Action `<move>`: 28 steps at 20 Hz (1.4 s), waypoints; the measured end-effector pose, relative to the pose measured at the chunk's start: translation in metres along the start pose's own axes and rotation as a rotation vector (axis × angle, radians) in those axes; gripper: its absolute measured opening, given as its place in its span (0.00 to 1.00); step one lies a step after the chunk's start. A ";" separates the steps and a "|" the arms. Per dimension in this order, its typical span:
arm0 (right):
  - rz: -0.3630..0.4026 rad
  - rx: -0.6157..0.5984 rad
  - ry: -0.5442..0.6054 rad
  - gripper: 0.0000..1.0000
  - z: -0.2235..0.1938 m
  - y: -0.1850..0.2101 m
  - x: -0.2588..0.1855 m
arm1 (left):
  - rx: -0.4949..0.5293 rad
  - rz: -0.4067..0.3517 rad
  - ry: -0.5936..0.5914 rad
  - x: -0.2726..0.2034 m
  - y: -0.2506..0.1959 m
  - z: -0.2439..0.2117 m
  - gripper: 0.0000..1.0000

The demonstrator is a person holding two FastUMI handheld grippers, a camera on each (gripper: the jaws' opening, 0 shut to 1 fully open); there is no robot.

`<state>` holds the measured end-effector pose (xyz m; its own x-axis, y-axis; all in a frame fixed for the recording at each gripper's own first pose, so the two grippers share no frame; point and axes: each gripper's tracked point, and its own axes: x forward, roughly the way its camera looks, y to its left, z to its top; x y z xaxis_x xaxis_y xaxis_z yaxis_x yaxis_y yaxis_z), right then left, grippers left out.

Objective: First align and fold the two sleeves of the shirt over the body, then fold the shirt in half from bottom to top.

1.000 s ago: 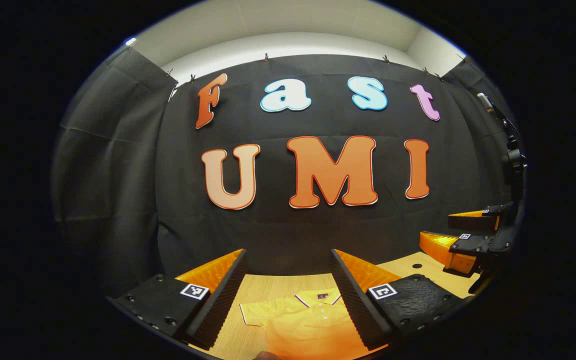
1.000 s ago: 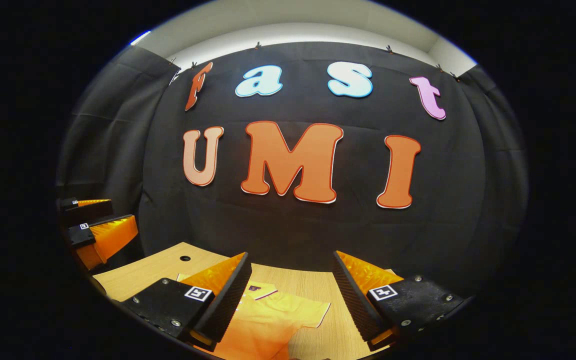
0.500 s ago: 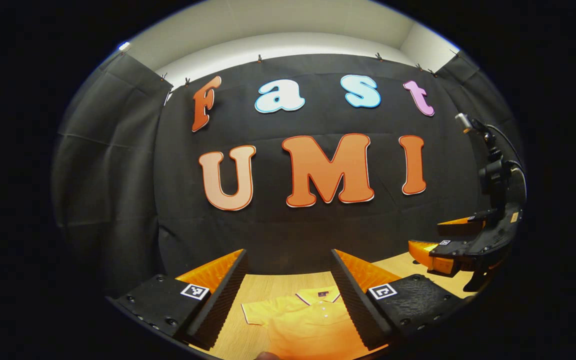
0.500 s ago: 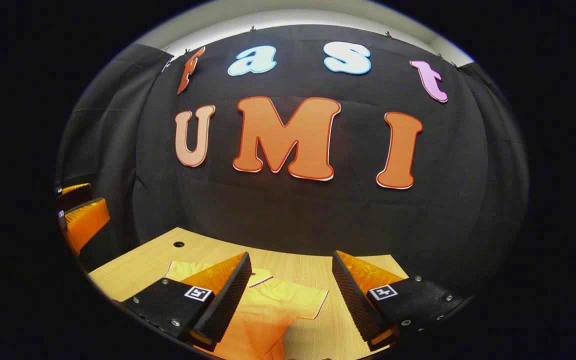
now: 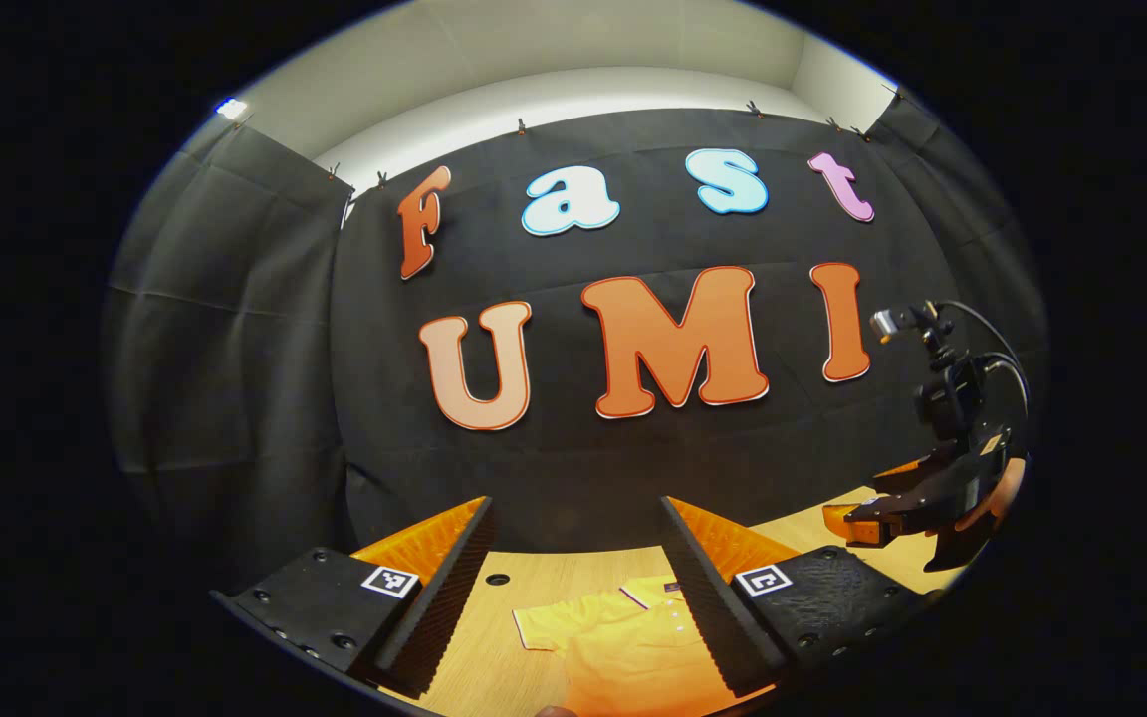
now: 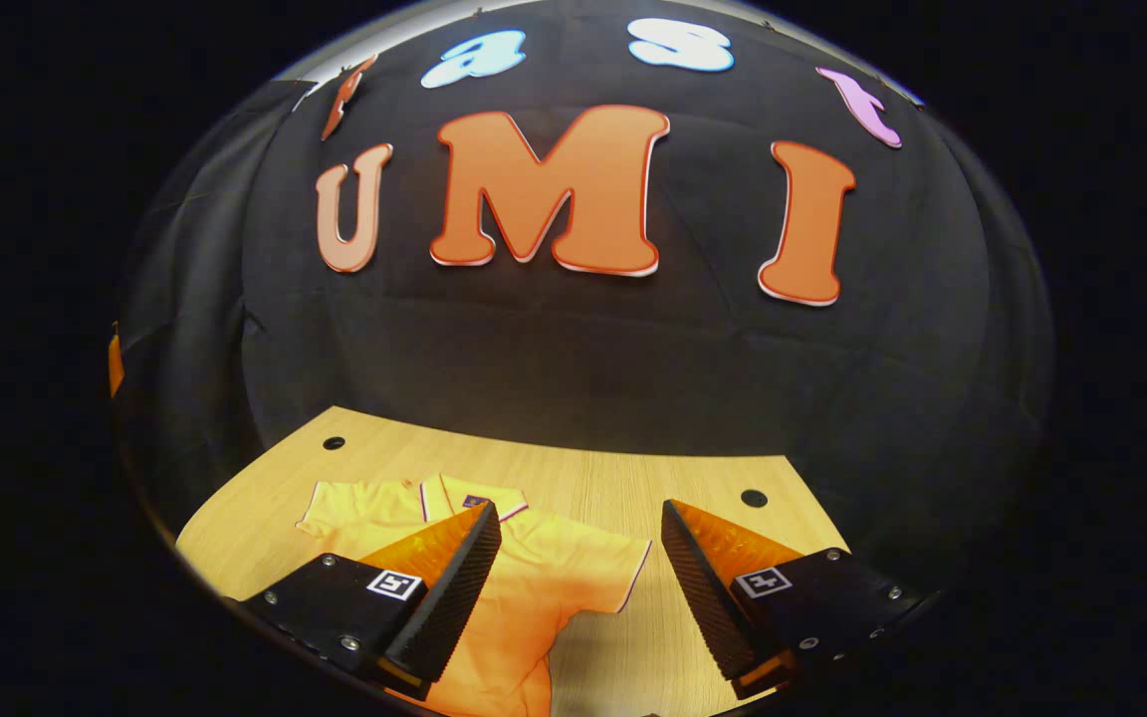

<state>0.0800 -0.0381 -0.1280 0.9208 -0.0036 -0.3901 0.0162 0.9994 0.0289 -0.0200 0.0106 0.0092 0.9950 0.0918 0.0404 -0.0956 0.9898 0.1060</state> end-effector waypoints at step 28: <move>0.010 0.198 0.926 0.72 -0.217 -0.053 0.186 | 0.142 0.203 0.109 -0.036 -0.007 -0.009 1.00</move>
<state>0.1657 -0.0846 -0.4017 0.2473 0.1172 -0.9618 0.1542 0.9752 0.1585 -0.0550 0.0014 -0.0021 0.9516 0.3056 -0.0312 -0.2892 0.9254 0.2448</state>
